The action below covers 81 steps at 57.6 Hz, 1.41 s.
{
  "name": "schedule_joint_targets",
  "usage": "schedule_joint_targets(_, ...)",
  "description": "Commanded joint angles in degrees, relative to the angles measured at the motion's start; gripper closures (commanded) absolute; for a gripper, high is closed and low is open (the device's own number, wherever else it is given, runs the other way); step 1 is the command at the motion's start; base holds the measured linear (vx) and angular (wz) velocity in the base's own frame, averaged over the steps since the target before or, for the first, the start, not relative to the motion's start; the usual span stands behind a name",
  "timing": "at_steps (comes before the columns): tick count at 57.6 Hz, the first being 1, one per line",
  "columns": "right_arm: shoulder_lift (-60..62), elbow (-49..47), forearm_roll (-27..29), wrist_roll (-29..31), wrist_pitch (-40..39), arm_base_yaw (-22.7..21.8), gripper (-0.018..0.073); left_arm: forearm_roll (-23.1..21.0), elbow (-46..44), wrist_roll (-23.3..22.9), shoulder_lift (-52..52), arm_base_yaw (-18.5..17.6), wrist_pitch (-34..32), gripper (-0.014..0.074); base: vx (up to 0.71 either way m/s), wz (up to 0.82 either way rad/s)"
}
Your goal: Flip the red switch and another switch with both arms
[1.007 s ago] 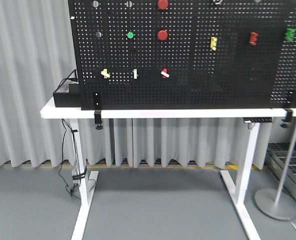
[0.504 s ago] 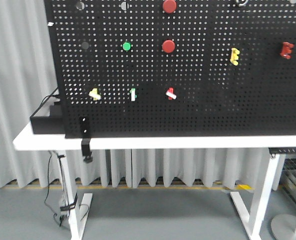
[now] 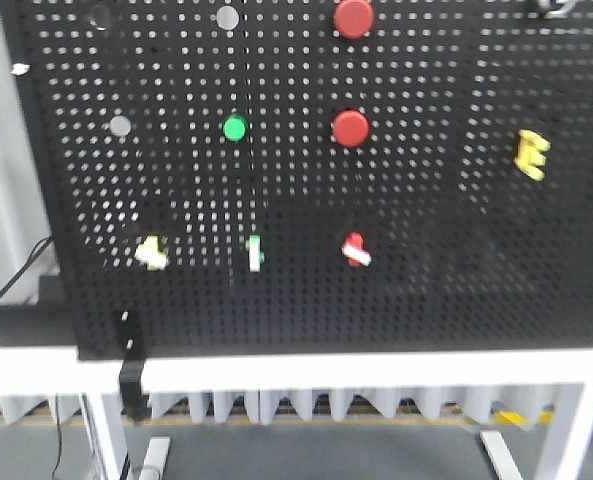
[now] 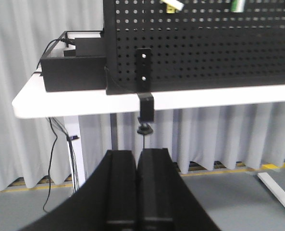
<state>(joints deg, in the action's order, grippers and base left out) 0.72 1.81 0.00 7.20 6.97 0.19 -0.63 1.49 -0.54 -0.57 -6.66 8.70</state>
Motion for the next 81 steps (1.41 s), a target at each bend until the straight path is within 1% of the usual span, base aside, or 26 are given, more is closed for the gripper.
schedule_joint_targets(1, 0.6, 0.3, -0.4, 0.3, -4.9, -0.4, 0.0561, -0.6, 1.1, -0.5, -1.1, 0.0, -5.2, 0.0594, 0.39, 0.03)
schedule_joint_targets(38, 0.6, 0.3, -0.4, 0.3, -4.9, -0.4, 0.0561, -0.6, 1.1, -0.5, -1.1, 0.0, -5.2, 0.0594, 0.32, 0.05)
schedule_joint_targets(81, 0.6, 0.3, -0.4, 0.3, -5.1, -0.4, 0.0561, -0.6, 1.1, -0.5, -1.1, 0.0, -5.7, 0.0594, 0.03, 0.0)
